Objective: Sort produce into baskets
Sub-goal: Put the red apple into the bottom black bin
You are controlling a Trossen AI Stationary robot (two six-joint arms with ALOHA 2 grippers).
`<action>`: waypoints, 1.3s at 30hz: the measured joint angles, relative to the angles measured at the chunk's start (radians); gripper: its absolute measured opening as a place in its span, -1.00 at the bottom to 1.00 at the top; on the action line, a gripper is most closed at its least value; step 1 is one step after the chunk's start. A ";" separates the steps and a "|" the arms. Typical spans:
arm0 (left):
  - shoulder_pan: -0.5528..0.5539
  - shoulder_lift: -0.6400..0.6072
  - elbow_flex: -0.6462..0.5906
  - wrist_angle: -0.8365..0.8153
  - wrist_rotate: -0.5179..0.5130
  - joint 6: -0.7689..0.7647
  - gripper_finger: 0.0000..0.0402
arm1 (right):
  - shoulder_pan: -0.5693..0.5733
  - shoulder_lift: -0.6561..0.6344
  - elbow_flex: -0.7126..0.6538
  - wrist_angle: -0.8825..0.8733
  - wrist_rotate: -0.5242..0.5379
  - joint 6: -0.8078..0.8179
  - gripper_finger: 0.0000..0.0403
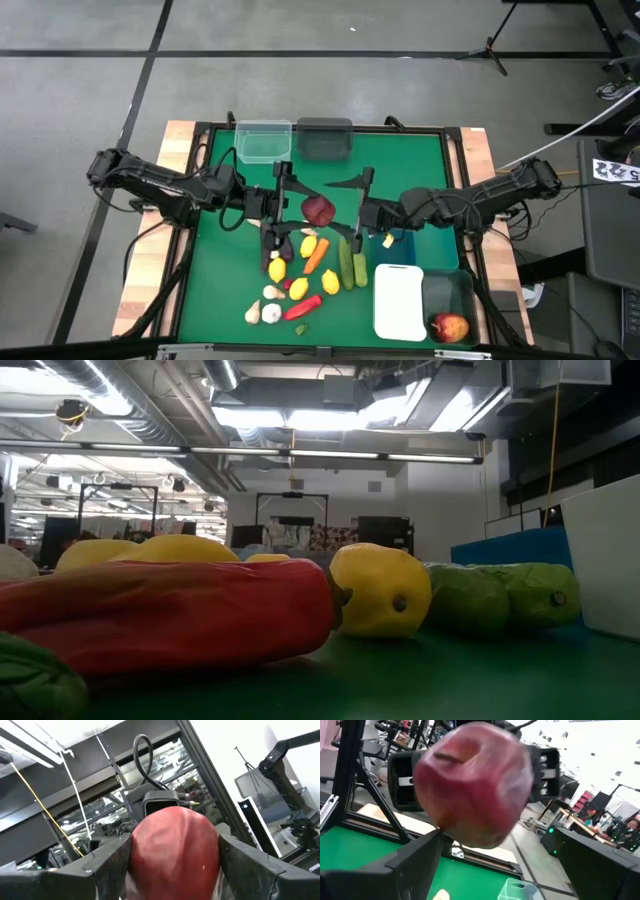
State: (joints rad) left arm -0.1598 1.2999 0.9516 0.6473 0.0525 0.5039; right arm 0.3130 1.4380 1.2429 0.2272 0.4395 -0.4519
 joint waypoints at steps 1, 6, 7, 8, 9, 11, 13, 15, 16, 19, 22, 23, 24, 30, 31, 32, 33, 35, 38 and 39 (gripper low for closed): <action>0.003 0.004 0.000 0.001 0.000 0.000 0.41 | 0.000 0.001 0.000 -0.001 -0.003 0.000 0.86; 0.013 0.009 0.000 -0.004 -0.002 0.000 0.41 | 0.001 -0.001 -0.001 0.007 -0.004 -0.001 0.86; 0.013 0.009 0.000 -0.005 -0.002 -0.001 0.41 | 0.001 -0.001 -0.001 0.007 -0.005 -0.001 0.86; 0.013 0.009 0.000 -0.007 -0.002 0.000 0.41 | 0.002 -0.001 -0.001 0.008 -0.006 -0.001 0.86; 0.015 0.009 0.000 -0.007 -0.002 0.002 0.41 | 0.002 -0.001 -0.001 0.008 -0.006 -0.001 0.86; 0.018 0.009 0.000 -0.006 -0.002 0.007 0.41 | 0.002 -0.001 -0.001 0.009 -0.006 -0.001 0.86; 0.019 0.009 0.000 -0.003 -0.002 0.008 0.41 | 0.002 -0.001 -0.001 0.018 -0.017 0.000 0.86; 0.023 0.009 0.000 -0.001 -0.002 0.008 0.41 | 0.000 -0.001 -0.001 0.036 -0.048 0.002 0.86; 0.025 0.009 0.000 -0.001 -0.002 0.008 0.41 | 0.000 -0.001 -0.001 0.045 -0.062 0.002 0.86; 0.031 0.009 0.000 0.003 -0.001 -0.001 0.41 | 0.000 -0.001 -0.001 0.058 -0.075 0.003 0.86; 0.031 0.009 0.000 0.016 -0.002 -0.003 0.41 | 0.000 -0.001 -0.001 0.062 -0.076 0.002 0.86; 0.031 0.010 0.000 0.024 -0.001 -0.003 0.41 | 0.000 -0.001 -0.001 0.067 -0.077 0.002 0.86; 0.031 0.010 0.000 0.033 -0.001 -0.004 0.41 | 0.000 -0.001 -0.001 0.071 -0.077 0.003 0.86; 0.031 0.015 0.000 0.050 0.000 -0.005 0.41 | 0.000 0.004 0.000 0.086 -0.086 0.002 0.86; 0.031 0.020 0.000 0.055 0.000 -0.007 0.41 | 0.000 0.004 0.000 0.092 -0.089 0.002 0.86; 0.031 0.025 0.000 0.054 0.000 -0.008 0.41 | 0.000 0.004 0.000 0.097 -0.091 0.002 0.86; 0.031 0.033 0.000 0.057 0.000 -0.008 0.41 | 0.000 0.004 0.000 0.100 -0.091 0.002 0.86; 0.031 0.049 0.000 0.081 0.000 -0.009 0.41 | 0.000 0.004 0.000 0.103 -0.090 0.003 0.86; 0.031 0.065 0.000 0.104 0.000 -0.006 0.41 | 0.000 0.005 0.000 0.095 -0.080 0.002 0.86; 0.031 0.066 0.000 0.102 -0.001 -0.003 0.41 | 0.000 0.005 0.000 0.085 -0.073 0.002 0.86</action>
State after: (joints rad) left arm -0.1291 1.3661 0.9516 0.7490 0.0517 0.5008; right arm 0.3134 1.4425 1.2434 0.3126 0.3664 -0.4496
